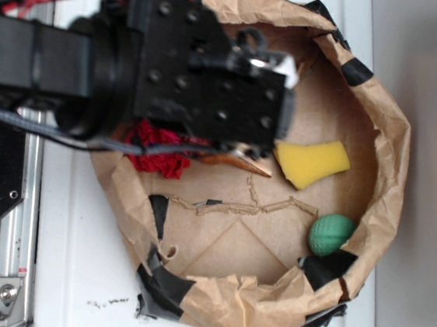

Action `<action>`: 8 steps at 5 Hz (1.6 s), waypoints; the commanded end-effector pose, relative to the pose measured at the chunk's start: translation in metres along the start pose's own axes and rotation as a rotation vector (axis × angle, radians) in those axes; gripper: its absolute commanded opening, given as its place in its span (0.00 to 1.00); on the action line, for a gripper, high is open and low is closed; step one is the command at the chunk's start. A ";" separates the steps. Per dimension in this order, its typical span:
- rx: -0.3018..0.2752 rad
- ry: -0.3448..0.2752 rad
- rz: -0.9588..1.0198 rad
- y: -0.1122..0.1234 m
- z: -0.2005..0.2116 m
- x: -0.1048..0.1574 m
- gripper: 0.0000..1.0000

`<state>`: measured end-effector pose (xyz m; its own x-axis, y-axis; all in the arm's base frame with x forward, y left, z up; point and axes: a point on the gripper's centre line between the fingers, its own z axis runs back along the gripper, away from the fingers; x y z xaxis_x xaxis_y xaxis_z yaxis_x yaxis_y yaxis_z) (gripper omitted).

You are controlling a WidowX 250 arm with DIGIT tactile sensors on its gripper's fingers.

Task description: Grab the gray animal.

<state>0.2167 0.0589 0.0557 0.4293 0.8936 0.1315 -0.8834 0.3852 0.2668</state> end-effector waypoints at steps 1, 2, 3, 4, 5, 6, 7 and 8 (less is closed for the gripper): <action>-0.034 -0.050 0.054 0.032 0.000 0.024 1.00; -0.034 -0.050 0.054 0.032 0.000 0.024 1.00; -0.034 -0.050 0.054 0.032 0.000 0.024 1.00; -0.034 -0.050 0.054 0.032 0.000 0.024 1.00; -0.073 -0.004 -0.028 0.022 -0.040 0.029 1.00; -0.106 0.001 -0.021 0.011 -0.046 0.026 0.00; -0.131 -0.002 -0.024 0.006 -0.034 0.020 0.00; -0.194 -0.012 -0.050 0.003 0.006 0.013 0.00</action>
<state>0.2202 0.0559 0.0501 0.4754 0.8754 0.0875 -0.8761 0.4622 0.1371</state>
